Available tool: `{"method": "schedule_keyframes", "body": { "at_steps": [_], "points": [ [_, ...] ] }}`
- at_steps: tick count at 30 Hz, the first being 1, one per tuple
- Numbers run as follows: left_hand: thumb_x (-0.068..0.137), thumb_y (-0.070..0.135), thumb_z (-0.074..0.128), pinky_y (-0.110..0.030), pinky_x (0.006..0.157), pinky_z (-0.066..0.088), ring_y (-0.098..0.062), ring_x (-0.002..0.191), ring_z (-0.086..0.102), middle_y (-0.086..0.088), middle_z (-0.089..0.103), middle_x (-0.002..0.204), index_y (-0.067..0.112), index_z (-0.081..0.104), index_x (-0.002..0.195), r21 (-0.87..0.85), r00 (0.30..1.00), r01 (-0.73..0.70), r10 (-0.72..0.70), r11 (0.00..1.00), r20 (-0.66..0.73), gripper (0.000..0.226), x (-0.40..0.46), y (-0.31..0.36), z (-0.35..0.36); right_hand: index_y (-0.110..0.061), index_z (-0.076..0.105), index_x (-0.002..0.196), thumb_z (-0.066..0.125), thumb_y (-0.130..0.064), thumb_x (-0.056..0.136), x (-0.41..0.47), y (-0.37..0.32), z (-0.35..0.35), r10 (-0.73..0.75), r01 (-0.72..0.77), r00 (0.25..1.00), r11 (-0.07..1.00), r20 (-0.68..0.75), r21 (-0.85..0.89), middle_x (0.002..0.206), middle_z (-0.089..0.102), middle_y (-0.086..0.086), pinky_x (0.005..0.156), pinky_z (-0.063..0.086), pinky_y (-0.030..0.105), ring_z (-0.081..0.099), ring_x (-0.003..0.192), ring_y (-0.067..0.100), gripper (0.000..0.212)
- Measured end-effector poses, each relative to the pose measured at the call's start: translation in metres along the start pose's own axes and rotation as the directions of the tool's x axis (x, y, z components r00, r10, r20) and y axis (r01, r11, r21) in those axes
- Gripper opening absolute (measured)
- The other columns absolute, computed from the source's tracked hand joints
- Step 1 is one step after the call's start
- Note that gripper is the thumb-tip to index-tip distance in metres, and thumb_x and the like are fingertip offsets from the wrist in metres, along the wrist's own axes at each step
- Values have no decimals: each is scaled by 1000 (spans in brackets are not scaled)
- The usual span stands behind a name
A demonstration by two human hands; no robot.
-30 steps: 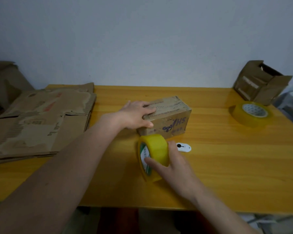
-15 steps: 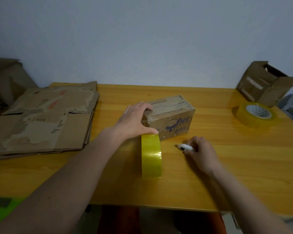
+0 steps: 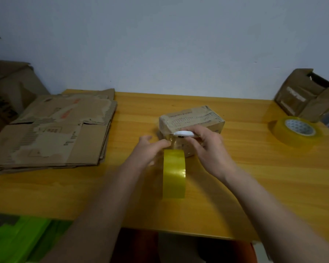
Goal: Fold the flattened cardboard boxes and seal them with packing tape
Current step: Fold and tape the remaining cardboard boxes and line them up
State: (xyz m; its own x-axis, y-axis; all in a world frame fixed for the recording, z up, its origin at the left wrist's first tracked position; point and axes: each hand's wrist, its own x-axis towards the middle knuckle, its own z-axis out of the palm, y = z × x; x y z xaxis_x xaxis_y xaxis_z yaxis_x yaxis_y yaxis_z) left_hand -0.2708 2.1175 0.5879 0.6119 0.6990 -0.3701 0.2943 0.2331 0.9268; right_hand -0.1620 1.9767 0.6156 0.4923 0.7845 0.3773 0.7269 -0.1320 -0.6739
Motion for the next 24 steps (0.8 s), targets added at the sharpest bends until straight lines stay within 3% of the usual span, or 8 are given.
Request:
{"method": "schedule_keyframes", "body": {
  "at_steps": [4, 10, 12, 19, 24],
  "points": [
    [44, 37, 81, -50, 97, 50, -27, 107, 64, -14, 64, 121, 9, 53, 128, -113, 998, 9, -2, 994, 64, 93, -3, -9, 11, -15, 56, 108, 58, -9, 92, -1, -3, 1, -23, 22, 999, 1000, -32, -22, 95, 66, -1, 73, 49, 34, 60, 84, 16, 17],
    [59, 13, 69, -52, 93, 49, -32, 95, 62, -18, 65, 99, 11, 58, 94, -175, 999, -52, 52, 983, -7, 36, -3, -13, 17, -10, 61, 94, 64, 2, 83, -7, 1, -5, -143, 131, 988, 976, -57, -177, 79, 63, 1, 61, 41, 26, 54, 69, 15, 16],
    [65, 10, 68, -52, 91, 49, -31, 91, 60, -18, 64, 95, 11, 59, 92, -169, 998, -63, 63, 984, -10, 29, -3, -14, 18, -9, 64, 92, 65, 3, 80, -9, 3, -2, -178, 165, 983, 959, -35, -229, 79, 63, 2, 62, 41, 27, 56, 71, 17, 17],
    [51, 15, 73, -48, 87, 52, -31, 89, 65, -15, 68, 89, 12, 60, 92, -128, 997, -68, 63, 989, -43, 43, -4, -12, 19, -9, 65, 92, 65, 3, 78, -11, 0, 5, -254, 243, 967, 919, 4, -311, 83, 62, 5, 63, 47, 35, 56, 78, 23, 18],
    [73, 3, 75, -34, 70, 48, -23, 77, 61, -12, 66, 87, 9, 58, 92, -53, 993, -78, 73, 996, -88, 26, -1, -11, 15, -10, 57, 82, 68, 7, 73, -13, 6, 2, -266, 256, 963, 840, 49, -478, 78, 59, 6, 57, 44, 35, 53, 74, 27, 22]
  ]
}}
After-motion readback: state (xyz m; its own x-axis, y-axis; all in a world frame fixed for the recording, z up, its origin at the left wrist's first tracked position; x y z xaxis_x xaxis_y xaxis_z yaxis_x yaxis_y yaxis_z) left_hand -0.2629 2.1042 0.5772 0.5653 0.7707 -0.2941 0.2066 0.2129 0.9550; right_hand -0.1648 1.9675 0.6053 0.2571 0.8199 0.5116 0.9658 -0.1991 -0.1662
